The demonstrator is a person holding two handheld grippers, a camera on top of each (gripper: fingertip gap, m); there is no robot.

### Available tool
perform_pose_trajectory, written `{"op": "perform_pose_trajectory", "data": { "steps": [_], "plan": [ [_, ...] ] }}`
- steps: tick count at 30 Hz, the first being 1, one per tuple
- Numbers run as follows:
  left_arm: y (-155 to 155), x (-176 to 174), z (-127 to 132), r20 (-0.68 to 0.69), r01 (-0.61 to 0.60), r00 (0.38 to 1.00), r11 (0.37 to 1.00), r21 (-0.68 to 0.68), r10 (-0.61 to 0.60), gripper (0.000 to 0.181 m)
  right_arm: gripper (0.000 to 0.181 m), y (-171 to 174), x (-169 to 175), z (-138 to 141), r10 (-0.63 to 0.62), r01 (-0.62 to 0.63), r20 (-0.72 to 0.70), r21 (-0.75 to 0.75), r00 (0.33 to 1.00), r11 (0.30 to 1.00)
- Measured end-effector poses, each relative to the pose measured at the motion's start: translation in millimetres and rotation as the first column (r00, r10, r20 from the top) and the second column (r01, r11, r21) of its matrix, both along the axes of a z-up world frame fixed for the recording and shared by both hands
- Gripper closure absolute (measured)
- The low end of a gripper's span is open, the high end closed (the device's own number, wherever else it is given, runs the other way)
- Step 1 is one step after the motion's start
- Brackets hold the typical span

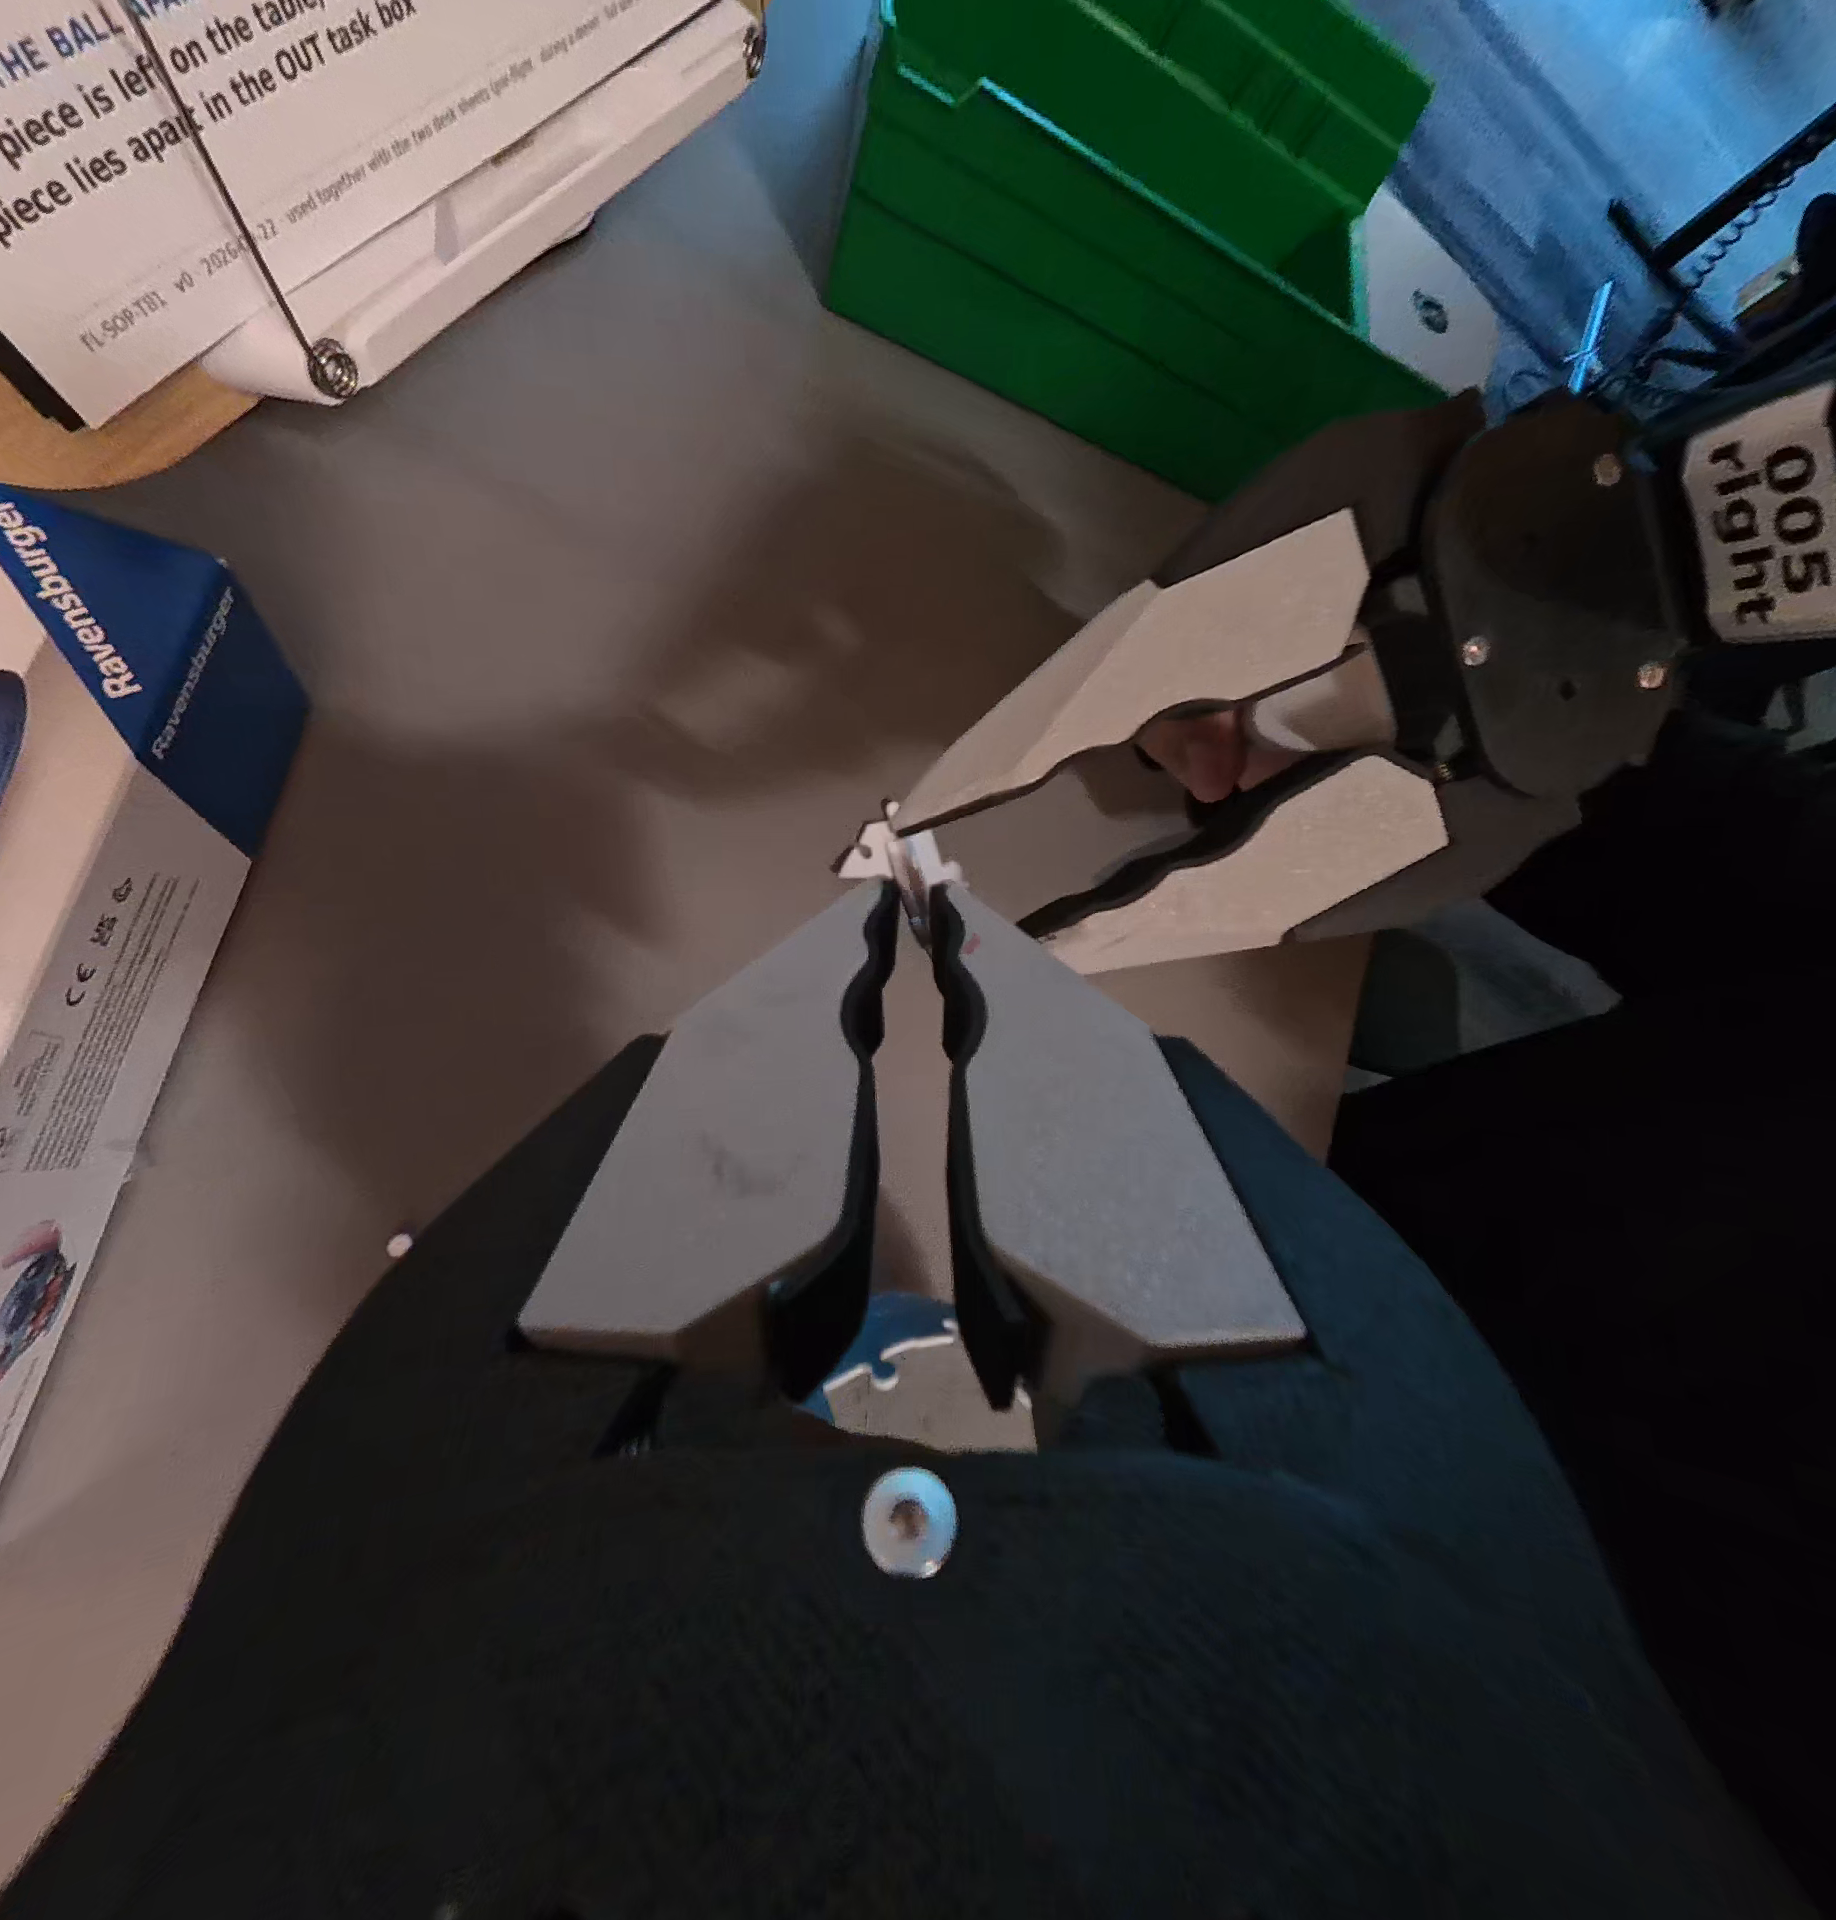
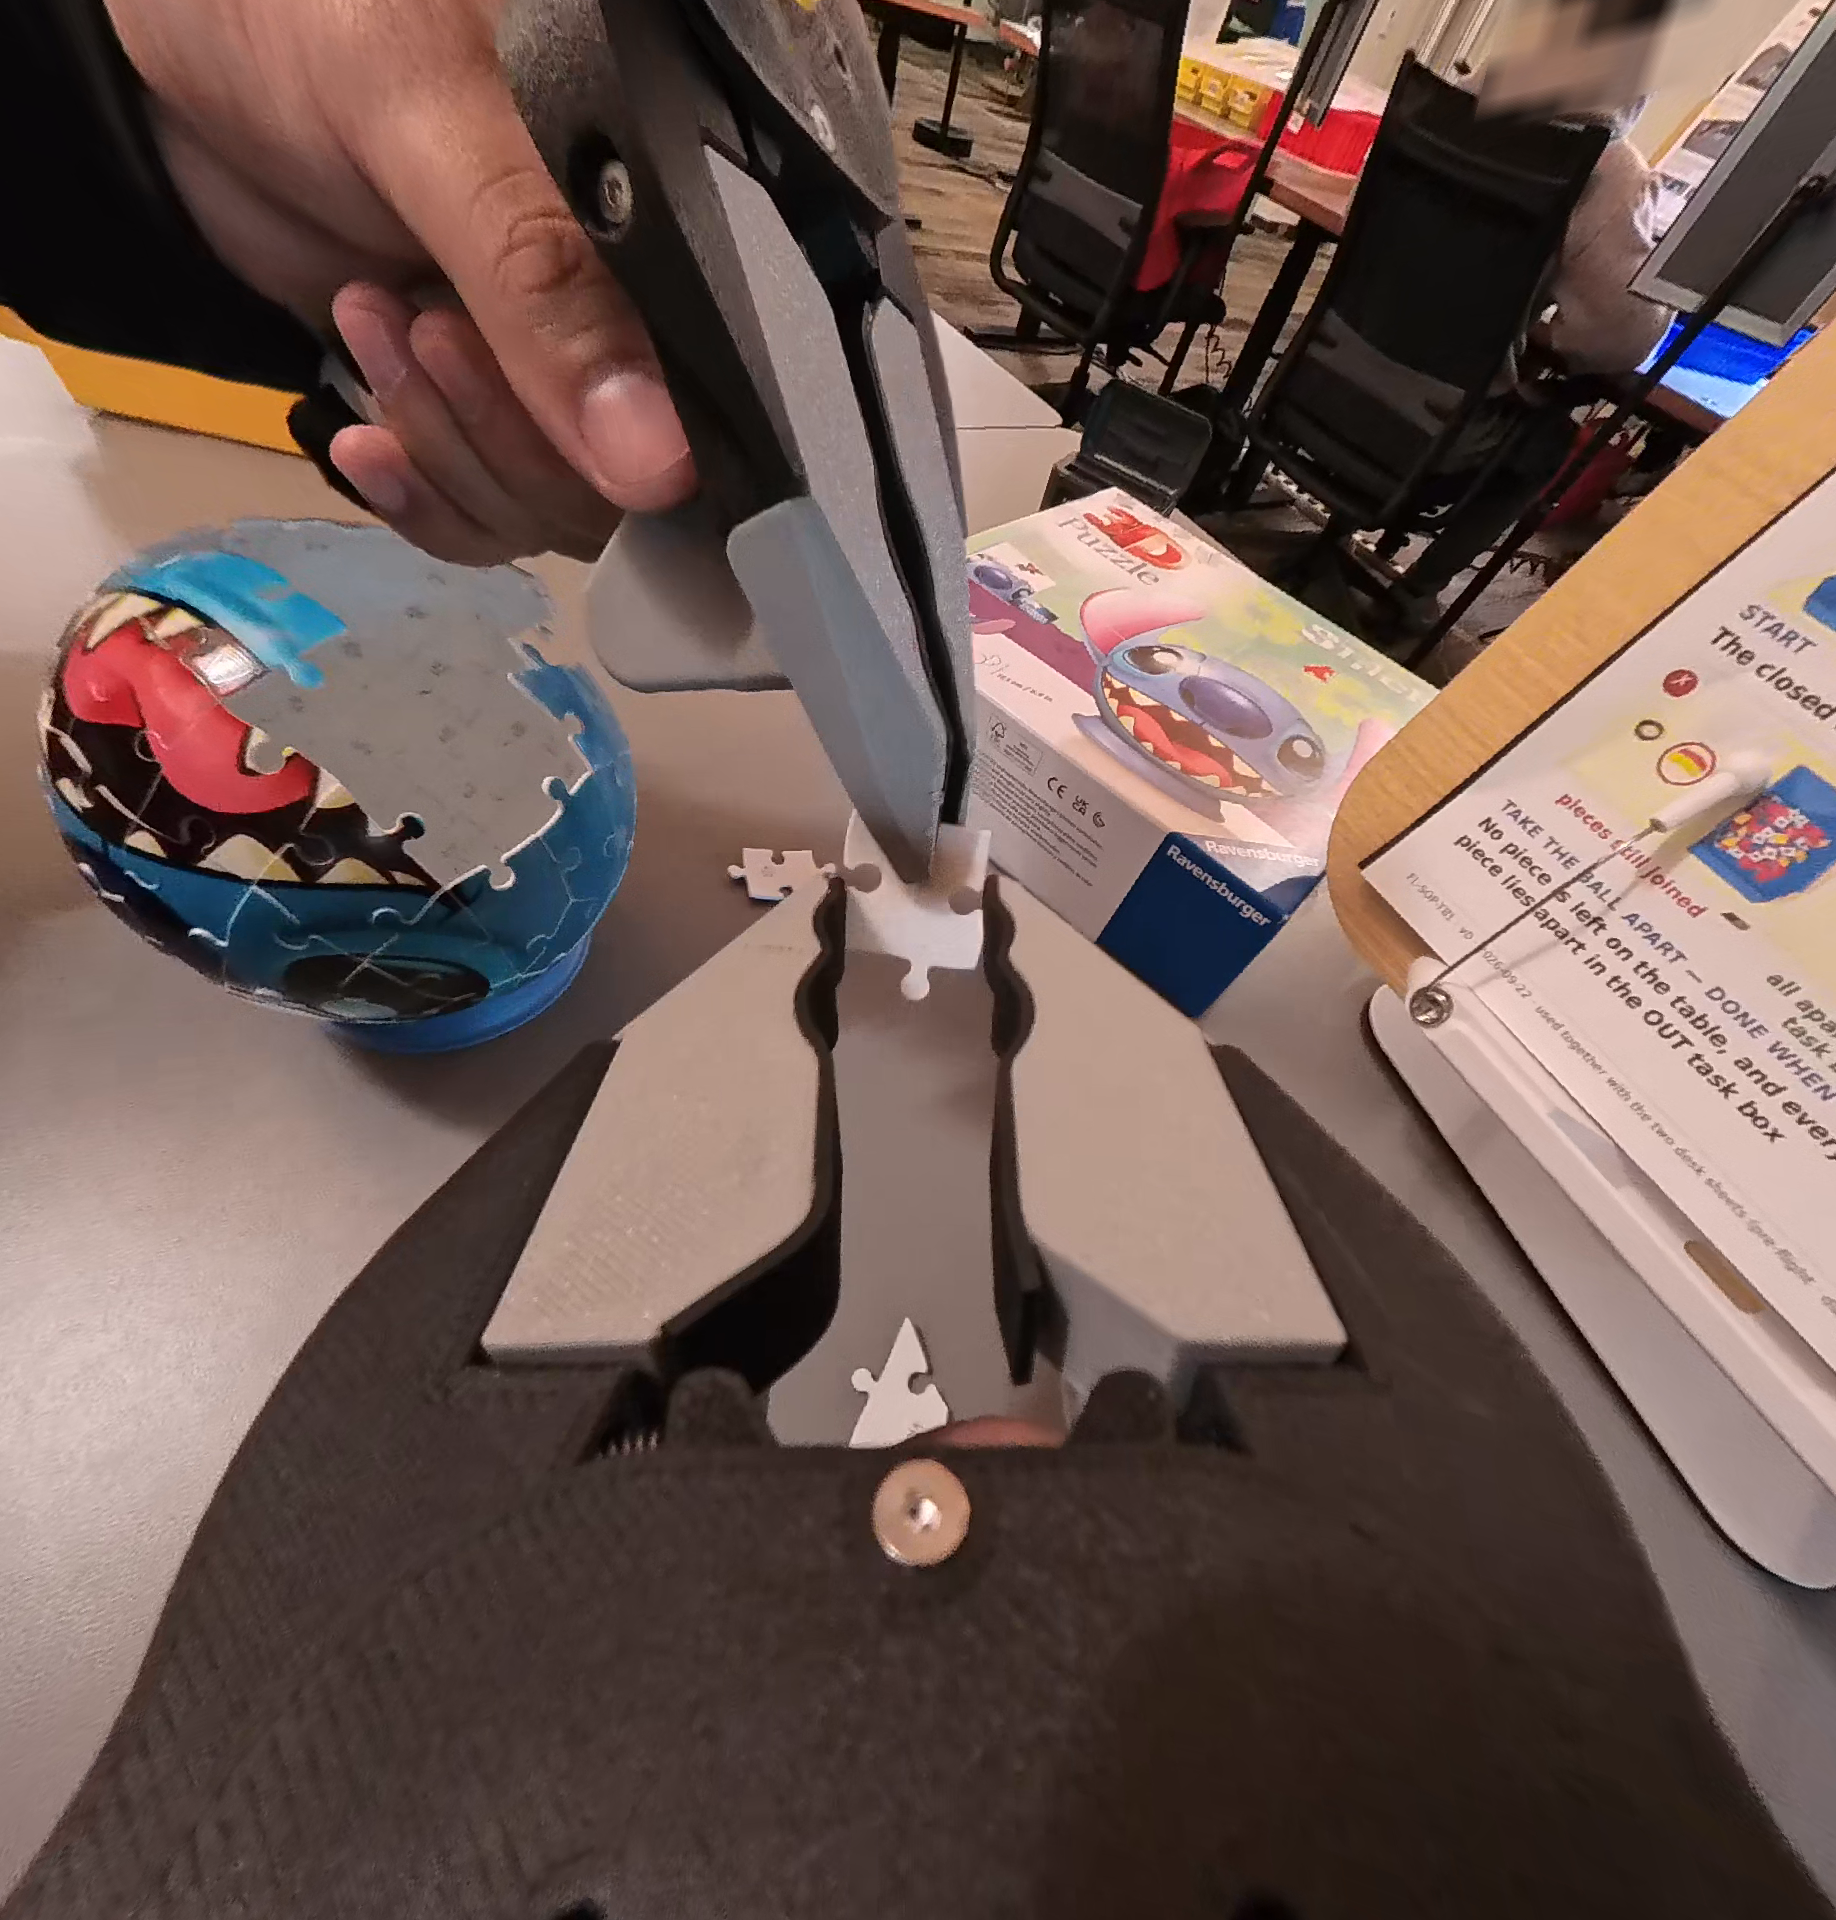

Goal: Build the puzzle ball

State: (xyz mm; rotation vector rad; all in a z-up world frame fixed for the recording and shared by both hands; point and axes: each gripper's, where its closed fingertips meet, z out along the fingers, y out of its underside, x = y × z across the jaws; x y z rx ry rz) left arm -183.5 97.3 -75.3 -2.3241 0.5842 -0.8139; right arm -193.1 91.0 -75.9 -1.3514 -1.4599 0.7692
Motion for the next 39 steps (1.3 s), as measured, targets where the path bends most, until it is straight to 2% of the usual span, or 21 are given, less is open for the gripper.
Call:
{"op": "perform_pose_trajectory", "data": {
  "steps": [2,5,7,10,15,19,20,24,28,31,35,38,39],
  "plan": [
    [-0.3,0.5,0.9,0.021,0.006,1.0,1.0,0.005,-0.006,0.18,0.158,0.1,1.6,1.8,0.0,0.0,-0.009,0.014,1.0,1.0],
    [-3.7,-6.7,-5.3,-0.026,0.042,0.999,0.999,0.007,-0.042,0.181,0.173,1.6,1.2,-0.8,0.026,-0.026,-0.001,0.032,1.0,0.999],
    [-5.4,-18.1,-8.1,-0.065,0.062,0.996,0.998,-0.001,-0.062,0.181,0.16,2.9,-2.3,-2.0,0.066,-0.066,0.009,0.009,0.998,0.998],
    [-2.4,-41.0,-5.1,-0.117,0.075,0.99,0.997,0.003,-0.074,0.181,0.161,12.7,-13.7,4.5,0.12,-0.119,0.022,-0.043,0.993,0.992],
    [-14.7,-67.9,-1.0,-0.223,0.163,0.959,0.984,-0.066,-0.174,0.181,0.159,2.8,-55.4,28.8,0.346,-0.346,-0.024,-0.161,0.938,0.924],
    [-24.2,-86.7,-4.3,-0.314,0.175,0.925,0.973,-0.151,-0.215,0.181,0.16,-5.6,-88.2,13.8,0.465,-0.439,0.053,-0.251,0.884,0.863],
    [-25.2,-91.1,-5.1,-0.336,0.164,0.918,0.973,-0.162,-0.211,0.181,0.16,-9.8,-93.7,10.4,0.491,-0.458,0.053,-0.284,0.87,0.842],
    [-36.8,-103.5,-10.0,-0.405,0.13,0.892,0.973,-0.189,-0.198,0.181,0.181,-30.5,-102.5,4.7,0.596,-0.548,0.018,-0.372,0.803,0.749],
    [-45.7,-108.5,-6.7,-0.417,0.088,0.896,0.982,-0.169,-0.152,0.181,0.173,-44.1,-102.2,-2.1,0.648,-0.576,0.018,-0.439,0.761,0.689],
    [-49.6,-110.4,0.4,-0.401,0.062,0.908,0.986,-0.152,-0.119,0.181,0.175,-47.5,-105.8,-6.2,0.645,-0.576,0.026,-0.426,0.763,0.698],
    [-57.5,-113.5,4.0,-0.401,0.043,0.91,0.986,-0.163,-0.106,0.181,0.181,-57.8,-109.5,3.2,0.683,-0.63,-0.028,-0.416,0.73,0.656],
    [-54.9,-119.8,8.4,-0.405,-0.009,0.914,0.992,-0.123,-0.042,0.18,0.181,-54.2,-117.0,8.3,0.659,-0.621,-0.051,-0.395,0.751,0.677],
    [-55.4,-121.7,9.3,-0.388,-0.032,0.921,0.993,-0.116,-0.016,0.173,0.181,-52.7,-119.0,12.0,0.648,-0.619,-0.073,-0.395,0.758,0.679]
  ]
}}
